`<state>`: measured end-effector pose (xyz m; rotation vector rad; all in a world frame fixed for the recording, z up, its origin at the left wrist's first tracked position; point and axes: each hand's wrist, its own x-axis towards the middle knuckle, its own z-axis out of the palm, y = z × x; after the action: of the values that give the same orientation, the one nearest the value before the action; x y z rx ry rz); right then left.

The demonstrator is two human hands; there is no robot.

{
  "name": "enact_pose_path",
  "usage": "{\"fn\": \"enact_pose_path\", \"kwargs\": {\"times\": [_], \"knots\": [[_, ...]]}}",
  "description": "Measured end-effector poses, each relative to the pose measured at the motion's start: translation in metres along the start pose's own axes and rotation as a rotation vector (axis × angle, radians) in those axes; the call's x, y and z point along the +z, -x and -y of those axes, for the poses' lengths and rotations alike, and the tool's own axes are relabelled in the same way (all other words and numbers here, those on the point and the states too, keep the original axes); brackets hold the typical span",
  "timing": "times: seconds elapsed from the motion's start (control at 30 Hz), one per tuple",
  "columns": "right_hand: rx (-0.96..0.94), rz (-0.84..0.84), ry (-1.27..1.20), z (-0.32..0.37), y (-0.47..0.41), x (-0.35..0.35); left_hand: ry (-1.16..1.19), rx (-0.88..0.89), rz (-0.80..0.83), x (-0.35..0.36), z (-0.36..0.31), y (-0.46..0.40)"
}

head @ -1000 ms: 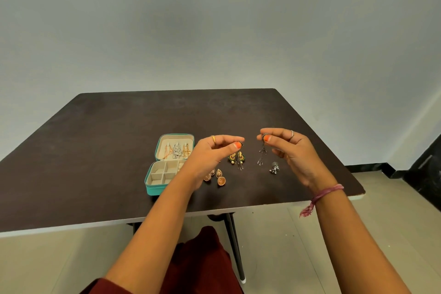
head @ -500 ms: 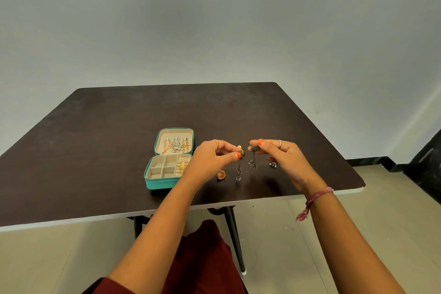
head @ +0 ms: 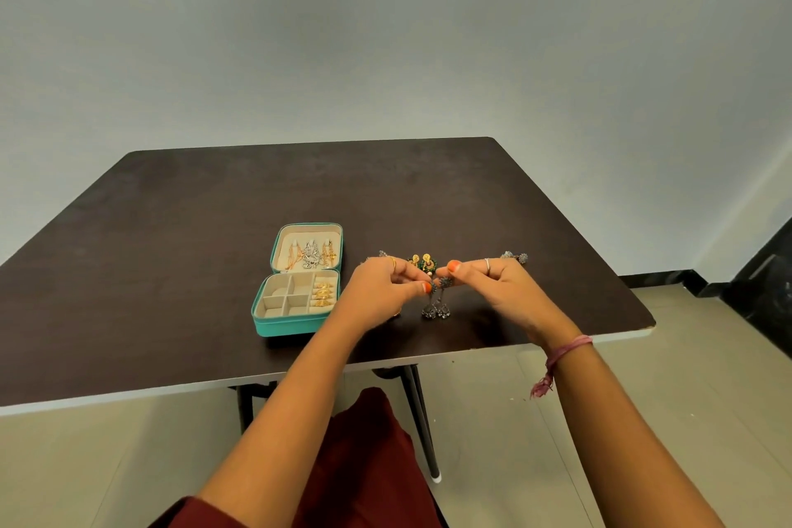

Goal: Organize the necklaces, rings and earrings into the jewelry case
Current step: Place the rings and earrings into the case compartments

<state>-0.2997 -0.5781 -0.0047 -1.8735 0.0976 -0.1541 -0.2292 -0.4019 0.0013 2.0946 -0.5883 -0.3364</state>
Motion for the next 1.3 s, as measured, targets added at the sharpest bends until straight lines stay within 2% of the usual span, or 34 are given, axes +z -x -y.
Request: {"fn": "enact_pose_path", "kwargs": {"times": [0.27, 0.43, 0.67, 0.93, 1.1, 1.3], "knots": [[0.008, 0.035, 0.04, -0.014, -0.005, -0.003, -0.116, -0.072, 0.069, 0.001, -0.004, -0.012], [0.04, -0.01, 0.056, -0.022, -0.007, 0.0, -0.233, -0.169, 0.16, 0.003, -0.008, -0.025], [0.068, -0.001, 0.217, -0.021, -0.01, 0.007, -0.385, -0.283, 0.195, 0.009, -0.016, -0.035], [0.123, 0.056, 0.287, -0.016, -0.01, 0.008, -0.45, -0.264, 0.211, 0.01, -0.014, -0.043], [0.057, -0.088, 0.157, -0.02, -0.007, -0.01, -0.44, -0.216, 0.12, 0.002, -0.014, -0.045], [0.042, -0.384, -0.04, -0.026, 0.0, -0.045, -0.338, -0.12, 0.033, 0.005, -0.022, -0.048]]}}
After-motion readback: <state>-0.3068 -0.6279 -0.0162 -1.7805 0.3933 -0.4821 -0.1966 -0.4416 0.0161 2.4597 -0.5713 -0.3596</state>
